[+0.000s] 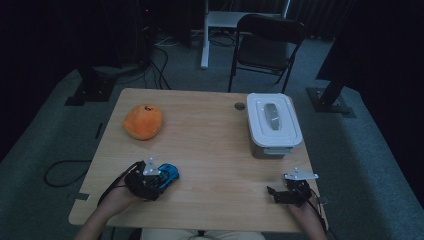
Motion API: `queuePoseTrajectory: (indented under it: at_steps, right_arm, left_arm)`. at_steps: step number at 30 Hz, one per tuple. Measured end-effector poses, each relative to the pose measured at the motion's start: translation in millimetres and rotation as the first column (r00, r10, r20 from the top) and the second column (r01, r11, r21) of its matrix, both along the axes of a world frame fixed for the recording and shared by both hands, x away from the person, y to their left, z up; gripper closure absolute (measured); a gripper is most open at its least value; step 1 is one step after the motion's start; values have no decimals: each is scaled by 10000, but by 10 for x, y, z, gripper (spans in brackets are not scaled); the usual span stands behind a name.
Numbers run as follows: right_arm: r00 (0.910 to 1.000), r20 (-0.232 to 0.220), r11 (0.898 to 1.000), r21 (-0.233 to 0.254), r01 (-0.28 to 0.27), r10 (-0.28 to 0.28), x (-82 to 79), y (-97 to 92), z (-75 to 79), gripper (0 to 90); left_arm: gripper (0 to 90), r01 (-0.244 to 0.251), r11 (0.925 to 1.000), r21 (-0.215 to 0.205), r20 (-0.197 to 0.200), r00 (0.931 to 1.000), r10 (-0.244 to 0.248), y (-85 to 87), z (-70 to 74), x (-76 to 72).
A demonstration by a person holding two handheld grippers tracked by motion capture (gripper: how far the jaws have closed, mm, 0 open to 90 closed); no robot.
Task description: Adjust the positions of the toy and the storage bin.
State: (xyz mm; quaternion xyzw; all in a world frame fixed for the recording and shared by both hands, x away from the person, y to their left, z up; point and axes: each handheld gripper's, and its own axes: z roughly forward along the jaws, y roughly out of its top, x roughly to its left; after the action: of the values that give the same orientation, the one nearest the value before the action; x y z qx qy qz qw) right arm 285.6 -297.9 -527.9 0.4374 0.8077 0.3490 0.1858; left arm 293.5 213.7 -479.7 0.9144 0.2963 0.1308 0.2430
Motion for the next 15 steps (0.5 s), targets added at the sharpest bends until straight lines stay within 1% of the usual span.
queuePoseTrajectory:
  at_steps: [1, 2, 3, 4, 5, 6, 8, 9, 10, 11, 12, 13, 15]
  right_arm:
    - [10000, 2, 10000, 15, 35, -35, -1, -1, 0, 130]
    - [10000, 4, 10000, 15, 36, -36, -1, -1, 0, 130]
    - [10000, 3, 10000, 14, 36, -36, -1, -1, 0, 130]
    - [10000, 4, 10000, 10, 33, -33, -1, -1, 0, 131]
    - [10000, 4, 10000, 13, 38, -38, -1, -1, 0, 131]
    - [10000, 5, 10000, 12, 39, -39, -1, -1, 0, 131]
    - [10000, 6, 10000, 13, 40, -40, -1, 0, 0, 131]
    - [10000, 7, 10000, 9, 38, -38, -1, -1, 0, 132]
    - [10000, 11, 10000, 8, 37, -37, -1, -1, 0, 131]
    - [10000, 14, 10000, 6, 33, -33, -1, -1, 0, 132]
    - [10000, 14, 10000, 8, 36, -36, -1, 0, 0, 132]
    - [10000, 18, 10000, 5, 32, -32, -1, -1, 0, 131]
    - [10000, 21, 10000, 1, 27, -27, -1, -1, 0, 132]
  left_arm:
    - [259, 62, 10000, -16, 196, 9998, -61, 50, -13, -31]
    - [259, 86, 9999, -121, 119, 9999, -85, 101, -19, -49]
    - [259, 241, 9995, -192, 19, 9997, -241, 151, -23, -66]
    - [259, 354, 9992, -198, 134, 9993, -351, 190, -28, -89]
    - [259, 412, 9989, -234, 25, 9991, -412, 226, -34, -99]
    - [260, 480, 9987, -198, 0, 9988, -480, 255, -41, -112]
    - [259, 541, 9985, -5, 2, 9985, -541, 295, -57, -130]
    - [259, 548, 9985, -27, 47, 9985, -547, 313, -69, -138]
    - [259, 488, 9987, -107, -111, 9987, -489, 333, -78, -129]
    - [260, 586, 9983, -21, -7, 9983, -586, 343, -90, -135]
    - [259, 590, 9983, 6, -27, 9983, -590, 352, -101, -135]
    - [260, 627, 9980, -62, -175, 9979, -628, 366, -113, -124]
    - [259, 641, 9979, -109, -137, 9978, -642, 375, -131, -123]
